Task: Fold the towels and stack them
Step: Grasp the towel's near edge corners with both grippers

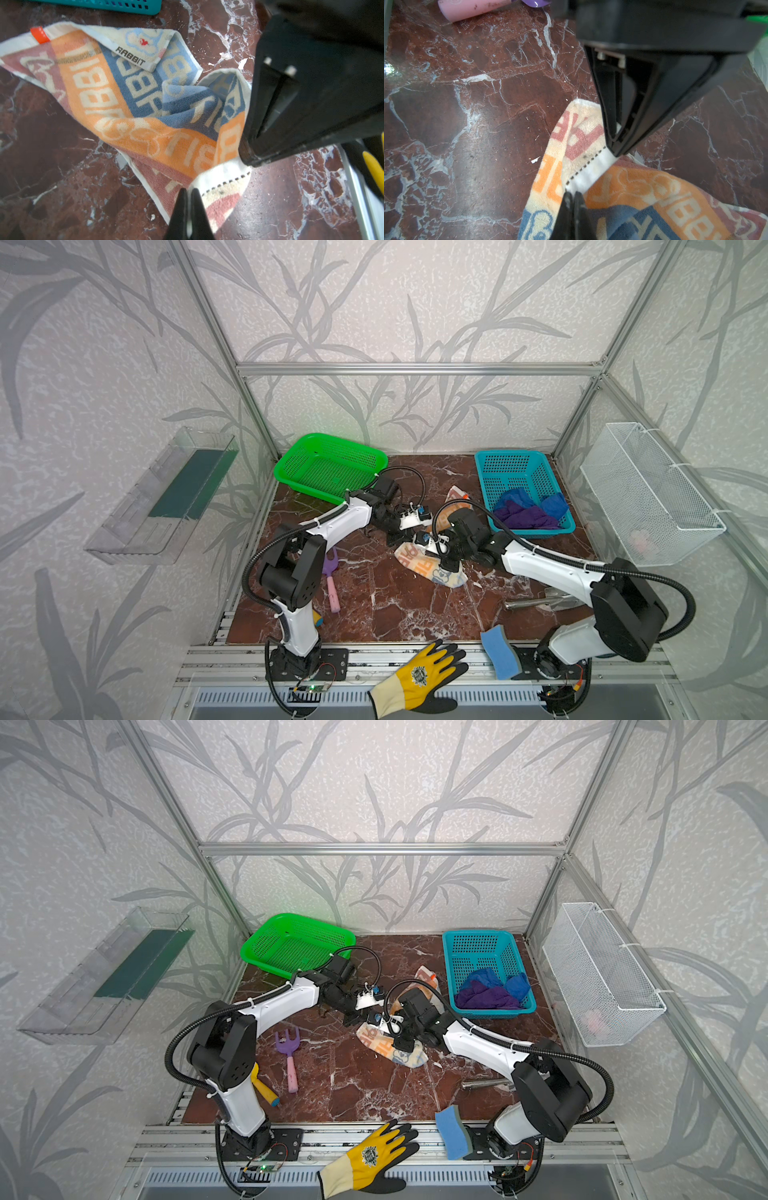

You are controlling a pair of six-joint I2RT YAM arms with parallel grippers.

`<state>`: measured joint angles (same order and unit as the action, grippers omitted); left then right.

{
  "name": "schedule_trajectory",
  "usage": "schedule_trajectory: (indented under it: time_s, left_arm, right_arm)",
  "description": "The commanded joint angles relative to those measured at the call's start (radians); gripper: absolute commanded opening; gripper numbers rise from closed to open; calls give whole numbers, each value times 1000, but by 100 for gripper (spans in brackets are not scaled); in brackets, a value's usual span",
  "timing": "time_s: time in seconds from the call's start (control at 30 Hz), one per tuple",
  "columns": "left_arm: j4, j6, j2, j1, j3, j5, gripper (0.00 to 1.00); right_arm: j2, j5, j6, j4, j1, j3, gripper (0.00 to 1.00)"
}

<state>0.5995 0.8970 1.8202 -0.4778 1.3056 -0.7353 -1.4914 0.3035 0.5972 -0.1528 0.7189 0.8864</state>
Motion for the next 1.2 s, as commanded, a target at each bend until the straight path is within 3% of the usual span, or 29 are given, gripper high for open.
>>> schedule_trajectory:
  time_s: [0.0,0.17,0.33,0.5,0.7,0.83,0.97,1.17]
  left_arm:
    - [-17,-31,-45,-3,-28,52,0]
    - [-198,-104,-145,-3,-158,146,0]
    - [-563,-184,-304,-3,-417,339,0]
    - [-934,-236,-424,6,-646,553,0]
    - [-992,-253,-456,31,-673,689,0]
    - [-1016,-249,-444,38,-684,712,0]
    - [-1028,-263,-428,38,-693,700,0]
    - [-1072,-294,-410,38,-709,705,0]
  right_arm:
    - [-9,-28,-45,21,6,11,0]
    - [-18,1,-97,28,9,1,0]
    - [-22,73,-109,-14,44,6,9]
    - [-58,72,-87,-107,71,40,13]
    - [-78,95,-70,-179,83,61,15]
    - [-62,82,-81,-195,83,68,16]
    - [-66,-17,-195,-188,41,101,19]
    - [-174,99,-451,-316,-58,226,19]
